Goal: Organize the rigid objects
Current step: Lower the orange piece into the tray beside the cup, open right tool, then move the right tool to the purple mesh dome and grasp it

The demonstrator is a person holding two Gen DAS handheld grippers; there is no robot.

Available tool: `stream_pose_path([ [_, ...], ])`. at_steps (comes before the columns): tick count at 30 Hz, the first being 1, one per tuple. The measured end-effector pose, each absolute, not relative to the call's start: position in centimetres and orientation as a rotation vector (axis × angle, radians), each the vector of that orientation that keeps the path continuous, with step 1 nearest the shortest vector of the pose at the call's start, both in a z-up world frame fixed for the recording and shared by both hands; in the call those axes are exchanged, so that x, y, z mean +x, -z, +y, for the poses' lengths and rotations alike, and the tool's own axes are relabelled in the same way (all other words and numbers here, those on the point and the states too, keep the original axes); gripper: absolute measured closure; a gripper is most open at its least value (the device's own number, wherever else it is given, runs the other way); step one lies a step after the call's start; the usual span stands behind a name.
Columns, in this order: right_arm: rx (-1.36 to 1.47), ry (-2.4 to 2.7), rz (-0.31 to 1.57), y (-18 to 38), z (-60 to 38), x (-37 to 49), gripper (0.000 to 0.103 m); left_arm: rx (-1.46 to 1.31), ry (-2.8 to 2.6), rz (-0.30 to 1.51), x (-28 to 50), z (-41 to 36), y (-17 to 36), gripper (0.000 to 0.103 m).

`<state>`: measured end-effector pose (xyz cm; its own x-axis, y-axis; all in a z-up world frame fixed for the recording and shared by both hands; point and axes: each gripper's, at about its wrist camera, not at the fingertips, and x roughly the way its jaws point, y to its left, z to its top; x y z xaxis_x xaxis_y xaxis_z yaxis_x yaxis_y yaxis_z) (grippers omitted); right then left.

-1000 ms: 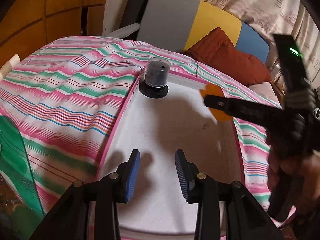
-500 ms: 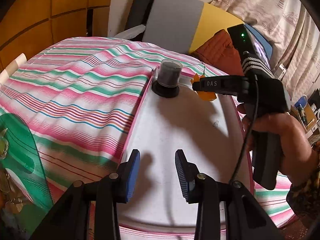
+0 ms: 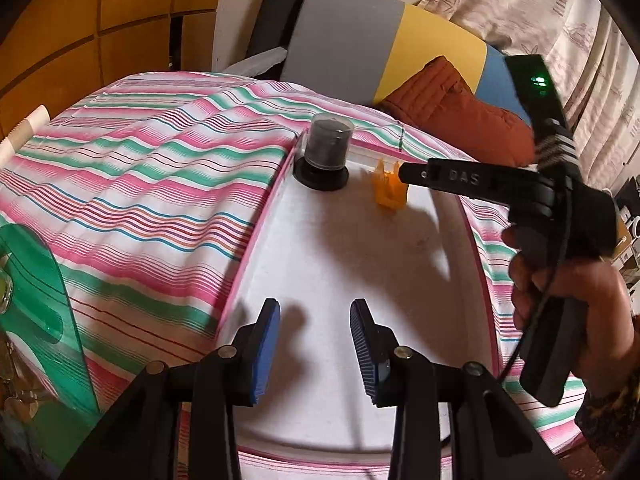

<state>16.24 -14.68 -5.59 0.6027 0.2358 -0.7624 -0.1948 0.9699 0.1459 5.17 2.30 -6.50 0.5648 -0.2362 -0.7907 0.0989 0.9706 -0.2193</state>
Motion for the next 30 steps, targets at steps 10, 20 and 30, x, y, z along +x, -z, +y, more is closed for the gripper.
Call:
stream_pose_path([
  [10,0.045,-0.262,0.850,4.0,-16.0,11.5,0.061,-0.142,0.244,0.948,3.8,0.5,6.0,0.067],
  [20,0.010,-0.216,0.861,3.8,-19.0,6.8,0.061,-0.085,0.303,0.938,1.9,-1.9,5.6,0.067],
  [30,-0.006,-0.121,0.885,5.4,-26.0,1.5,0.060,-0.006,0.389,0.914,-0.3,-5.8,5.1,0.067],
])
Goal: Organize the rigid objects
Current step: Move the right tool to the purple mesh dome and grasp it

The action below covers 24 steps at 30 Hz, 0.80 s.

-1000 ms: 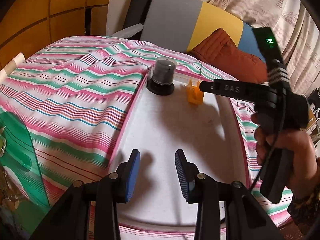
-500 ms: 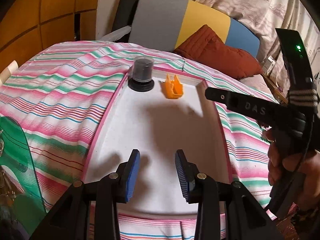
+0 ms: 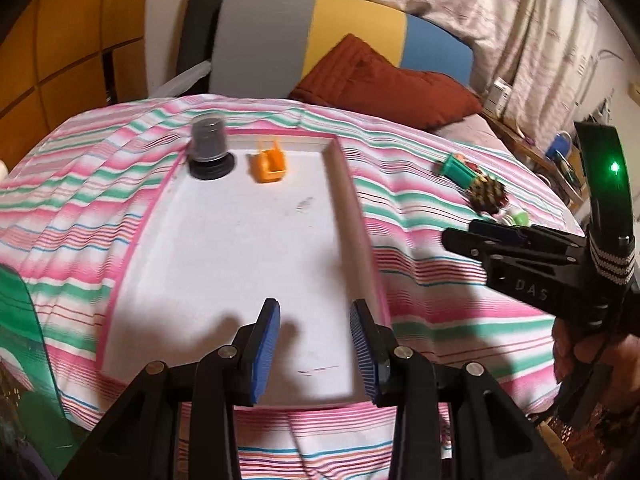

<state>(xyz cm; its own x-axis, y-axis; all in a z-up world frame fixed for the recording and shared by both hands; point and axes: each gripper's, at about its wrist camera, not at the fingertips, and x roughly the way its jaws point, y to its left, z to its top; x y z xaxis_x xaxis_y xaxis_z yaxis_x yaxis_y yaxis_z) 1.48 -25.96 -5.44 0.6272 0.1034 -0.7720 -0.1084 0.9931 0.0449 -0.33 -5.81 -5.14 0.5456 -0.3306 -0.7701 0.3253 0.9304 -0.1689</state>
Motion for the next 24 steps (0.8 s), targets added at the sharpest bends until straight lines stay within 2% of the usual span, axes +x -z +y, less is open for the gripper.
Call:
stream_pose_path([
  [14,0.108,0.154,0.897,6.6,-42.8,0.1,0.060,0.110,0.489,0.896,-2.8,-10.9,4.7,0.067],
  [16,0.117,0.193,0.891,6.2,-44.8,0.0,0.054,0.120,0.491,0.899,-2.9,-11.3,4.8,0.067],
  [24,0.273,0.353,0.909,7.3,-52.0,-1.1,0.054,0.161,0.516,0.906,-3.3,-13.1,4.8,0.067],
])
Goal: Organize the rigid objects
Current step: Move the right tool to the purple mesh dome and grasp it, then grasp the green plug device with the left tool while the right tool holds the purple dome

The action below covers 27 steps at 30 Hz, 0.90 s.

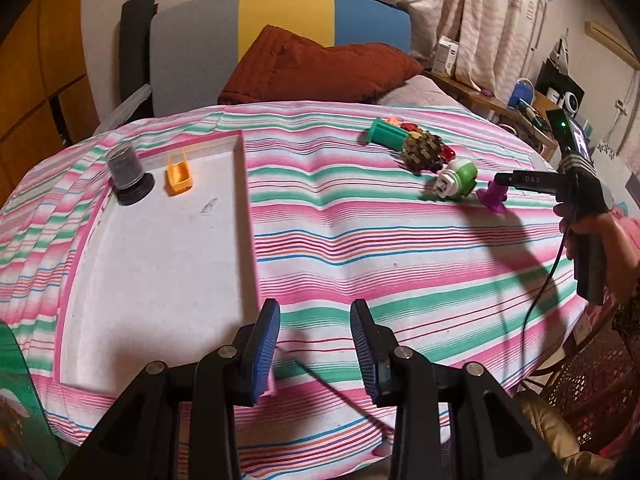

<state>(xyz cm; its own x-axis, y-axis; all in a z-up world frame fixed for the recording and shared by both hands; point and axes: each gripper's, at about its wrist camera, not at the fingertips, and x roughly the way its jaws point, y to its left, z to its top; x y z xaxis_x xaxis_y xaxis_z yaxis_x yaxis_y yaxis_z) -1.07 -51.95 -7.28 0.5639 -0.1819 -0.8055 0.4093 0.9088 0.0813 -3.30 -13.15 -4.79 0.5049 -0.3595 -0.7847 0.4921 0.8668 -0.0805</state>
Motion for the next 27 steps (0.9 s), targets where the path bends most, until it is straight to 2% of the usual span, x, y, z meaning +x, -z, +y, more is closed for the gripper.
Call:
stream_pose_path([
  [3,0.353,0.354,0.856,6.3,-53.2,-2.1,0.052,0.162,0.530,0.913,-3.4,-13.7,4.9,0.067],
  [7,0.307,0.370,0.810,5.1,-52.5,-2.6,0.027,0.151,0.538,0.933,-3.4,-14.2,5.3,0.067],
  [12,0.193,0.331,0.878,6.3,-50.4,-1.3,0.027,0.160,0.547,0.944,-3.5,-14.8,5.7,0.067],
  [15,0.122,0.328,0.920,7.6,-49.7,-0.3,0.034,0.171,0.554,0.940,-3.6,-15.2,5.7,0.067],
  [17,0.122,0.320,0.967,8.7,-49.8,0.3,0.053,0.177,0.558,0.942,-3.6,-15.5,5.7,0.067],
  [19,0.160,0.324,1.007,9.6,-50.5,0.5,0.060,0.181,0.565,0.941,-3.5,-15.9,5.6,0.067],
  [20,0.184,0.326,1.020,10.0,-50.8,0.6,0.068,0.182,0.569,0.940,-3.5,-16.1,5.6,0.067],
  [27,0.339,0.323,1.021,9.9,-52.2,0.0,0.069,0.221,0.618,0.914,-2.9,-19.4,5.1,0.067],
])
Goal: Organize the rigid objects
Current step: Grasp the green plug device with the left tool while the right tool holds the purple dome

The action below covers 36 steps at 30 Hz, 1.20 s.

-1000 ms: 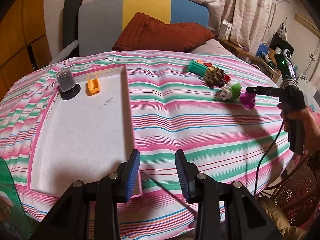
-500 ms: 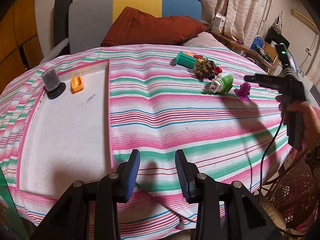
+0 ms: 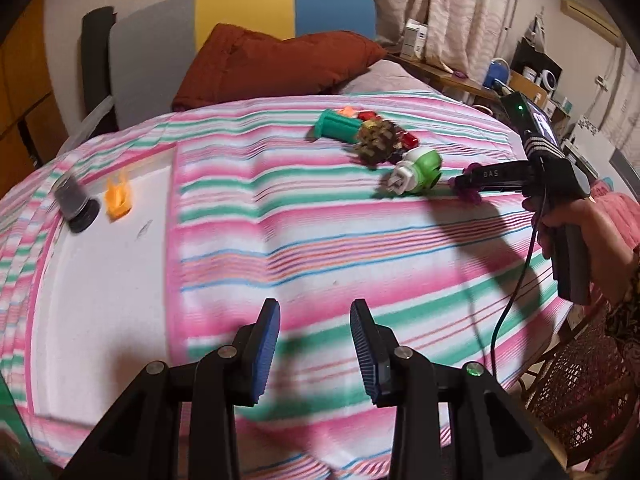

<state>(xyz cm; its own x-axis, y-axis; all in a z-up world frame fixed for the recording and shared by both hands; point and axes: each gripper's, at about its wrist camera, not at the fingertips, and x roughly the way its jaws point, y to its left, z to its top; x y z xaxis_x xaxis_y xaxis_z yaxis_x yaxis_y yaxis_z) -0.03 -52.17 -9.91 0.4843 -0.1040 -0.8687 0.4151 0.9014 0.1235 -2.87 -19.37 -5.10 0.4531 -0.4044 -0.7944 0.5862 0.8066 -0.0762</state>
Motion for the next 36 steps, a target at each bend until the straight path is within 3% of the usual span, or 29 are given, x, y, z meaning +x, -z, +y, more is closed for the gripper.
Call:
stream_pose_path([
  [21,0.509,0.378,1.072,9.5,-55.0,-1.2,0.069,0.409,0.820,0.815,4.3,-35.1,6.8,0.063],
  [26,0.516,0.369,1.076,9.4,-54.9,-1.0,0.069,0.374,0.881,0.916,5.4,-36.6,8.6,0.063],
  [29,0.524,0.366,1.076,9.5,-54.9,-1.1,0.069,0.272,0.927,0.991,5.6,-36.3,9.2,0.070],
  [36,0.538,0.365,1.076,9.4,-54.9,-1.1,0.069,0.048,0.965,1.139,6.1,-34.7,9.5,0.070],
])
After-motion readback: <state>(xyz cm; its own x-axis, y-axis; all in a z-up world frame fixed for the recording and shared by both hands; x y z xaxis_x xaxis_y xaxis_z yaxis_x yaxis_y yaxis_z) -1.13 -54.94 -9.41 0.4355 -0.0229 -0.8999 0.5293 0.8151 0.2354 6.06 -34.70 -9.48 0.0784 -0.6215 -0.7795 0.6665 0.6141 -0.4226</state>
